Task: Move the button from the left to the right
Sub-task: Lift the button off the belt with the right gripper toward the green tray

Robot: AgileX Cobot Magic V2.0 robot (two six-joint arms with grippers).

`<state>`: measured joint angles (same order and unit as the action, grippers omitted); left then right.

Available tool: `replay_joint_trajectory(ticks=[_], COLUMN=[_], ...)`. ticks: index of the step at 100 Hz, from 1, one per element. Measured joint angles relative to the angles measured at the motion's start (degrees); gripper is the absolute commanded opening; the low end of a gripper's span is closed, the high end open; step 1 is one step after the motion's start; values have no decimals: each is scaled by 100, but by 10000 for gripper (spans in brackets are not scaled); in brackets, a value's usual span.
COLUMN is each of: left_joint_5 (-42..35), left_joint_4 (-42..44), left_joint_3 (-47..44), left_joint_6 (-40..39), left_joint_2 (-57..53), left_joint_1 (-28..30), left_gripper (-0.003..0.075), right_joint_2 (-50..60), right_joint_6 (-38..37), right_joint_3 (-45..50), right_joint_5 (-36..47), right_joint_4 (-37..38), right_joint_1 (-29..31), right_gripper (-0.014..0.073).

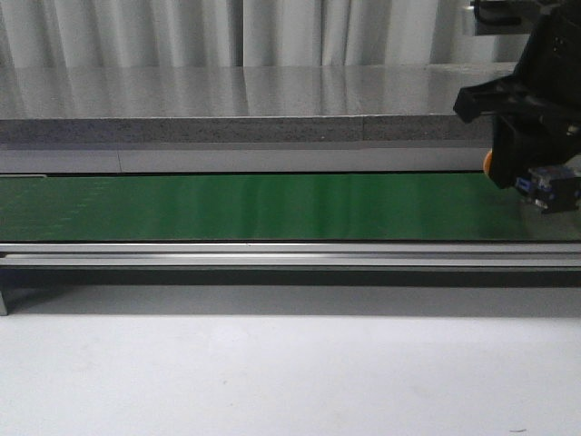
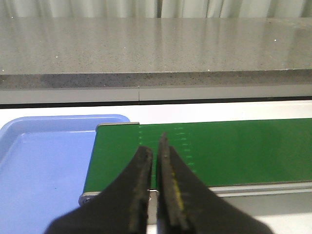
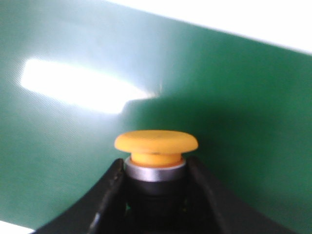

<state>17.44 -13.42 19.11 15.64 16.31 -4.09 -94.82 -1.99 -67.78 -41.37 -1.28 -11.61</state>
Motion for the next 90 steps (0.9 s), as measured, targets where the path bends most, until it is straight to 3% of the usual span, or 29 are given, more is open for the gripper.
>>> replay_joint_trajectory(ticks=[29,72,90], left_joint_5=[0,0,0], left_joint_4=[0,0,0], left_joint_3=[0,0,0], left_joint_6=[0,0,0], left_joint_2=[0,0,0], left_joint_1=[0,0,0], left_gripper=[5,5,5], right_joint_2=[114,114,-68], right_joint_6=[0,0,0], right_joint_3=[-632,-691,-694], right_joint_5=[-290,104,476], right_joint_4=[687,1174,1256], right_joint_1=[559,2570,3035], right_gripper=[192,192,192])
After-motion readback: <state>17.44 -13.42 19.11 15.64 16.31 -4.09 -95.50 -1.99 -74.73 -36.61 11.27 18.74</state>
